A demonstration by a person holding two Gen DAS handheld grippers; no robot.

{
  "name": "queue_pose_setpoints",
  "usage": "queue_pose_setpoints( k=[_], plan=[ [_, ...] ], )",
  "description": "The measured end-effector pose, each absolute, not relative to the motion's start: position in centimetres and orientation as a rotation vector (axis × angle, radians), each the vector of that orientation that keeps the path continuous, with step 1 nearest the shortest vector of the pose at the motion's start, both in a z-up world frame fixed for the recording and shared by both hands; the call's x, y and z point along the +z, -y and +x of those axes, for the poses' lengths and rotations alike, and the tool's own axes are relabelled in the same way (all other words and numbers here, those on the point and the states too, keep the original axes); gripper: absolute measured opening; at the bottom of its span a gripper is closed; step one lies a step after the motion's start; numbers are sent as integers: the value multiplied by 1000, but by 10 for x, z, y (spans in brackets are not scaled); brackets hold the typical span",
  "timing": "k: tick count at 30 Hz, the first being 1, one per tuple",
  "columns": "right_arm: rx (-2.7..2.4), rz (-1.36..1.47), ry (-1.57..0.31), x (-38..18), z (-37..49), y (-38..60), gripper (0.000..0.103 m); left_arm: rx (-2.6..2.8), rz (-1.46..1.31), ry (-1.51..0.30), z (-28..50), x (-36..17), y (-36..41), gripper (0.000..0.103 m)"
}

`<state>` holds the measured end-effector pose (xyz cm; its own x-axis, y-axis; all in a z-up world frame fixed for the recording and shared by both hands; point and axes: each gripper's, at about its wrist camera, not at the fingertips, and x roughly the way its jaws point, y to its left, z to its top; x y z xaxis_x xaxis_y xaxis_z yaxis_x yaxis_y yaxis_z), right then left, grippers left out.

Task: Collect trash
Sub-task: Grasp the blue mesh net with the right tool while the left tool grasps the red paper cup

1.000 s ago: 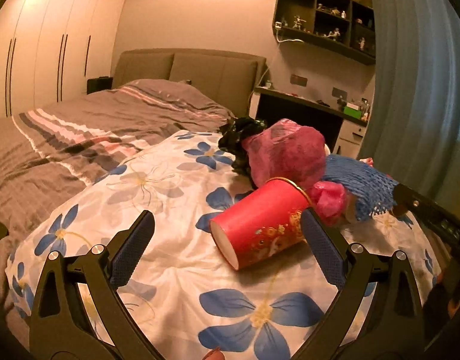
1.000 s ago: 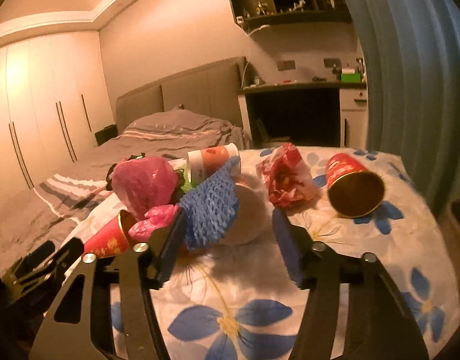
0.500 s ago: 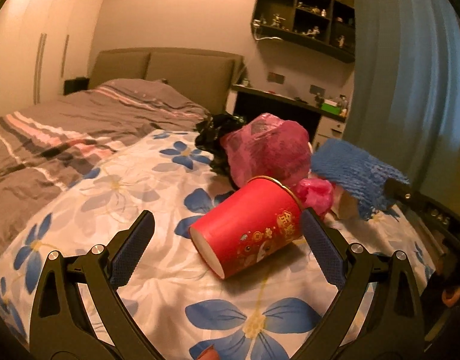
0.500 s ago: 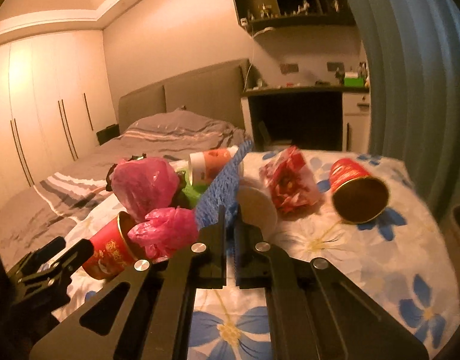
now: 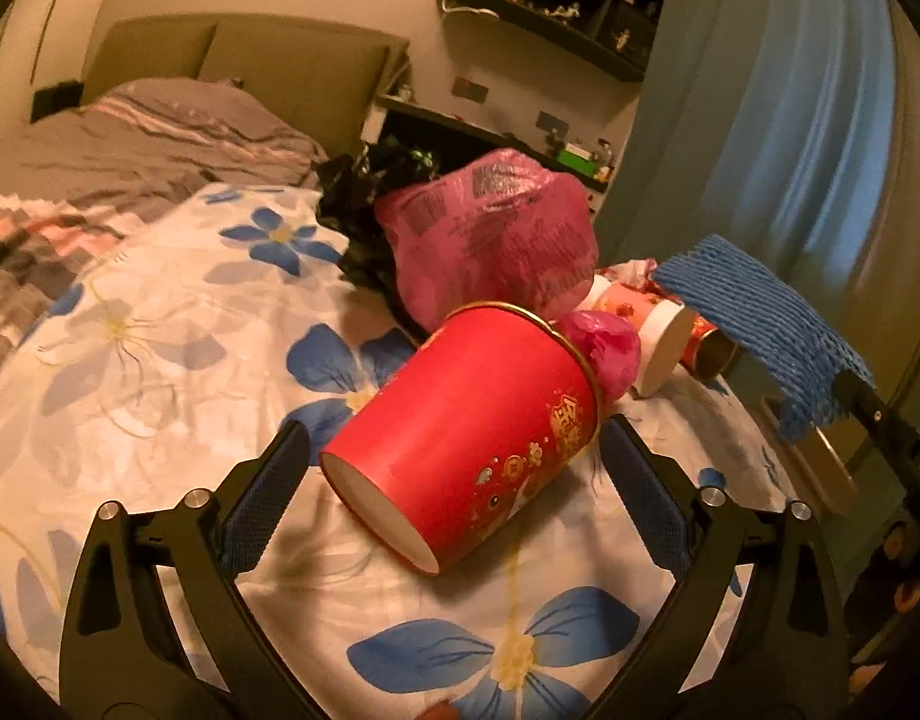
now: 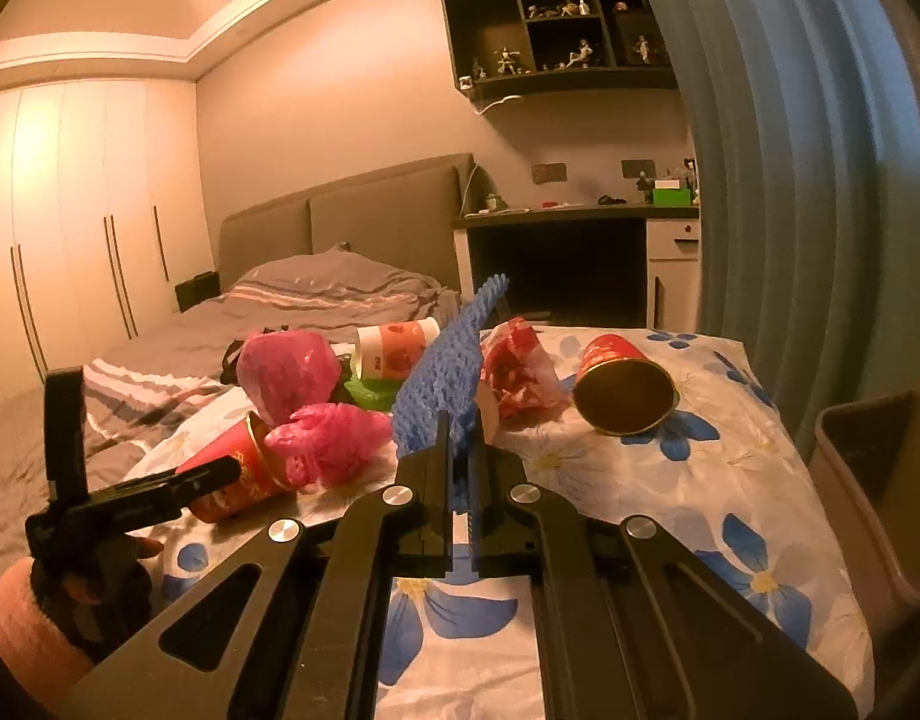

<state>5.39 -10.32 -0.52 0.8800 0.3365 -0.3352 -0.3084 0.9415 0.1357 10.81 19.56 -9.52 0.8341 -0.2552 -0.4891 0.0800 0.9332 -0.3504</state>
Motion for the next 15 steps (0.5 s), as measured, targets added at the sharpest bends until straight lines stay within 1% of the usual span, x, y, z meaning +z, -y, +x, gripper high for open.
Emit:
queue_pose_setpoints(
  k=[3, 6, 11, 15],
  plan=[
    [335, 84, -360, -4, 52, 105, 4, -198, -316, -576, 111, -98, -194, 81],
    [338, 80, -359, -4, 50, 104, 4, -210, -305, -576, 109, -98, -191, 77],
    [344, 71, -356, -3, 45, 101, 4, -230, -316, -575, 104, -100, -192, 66],
    [343, 74, -356, -3, 45, 104, 4, -230, -314, -569, 98, -101, -191, 61]
  ],
)
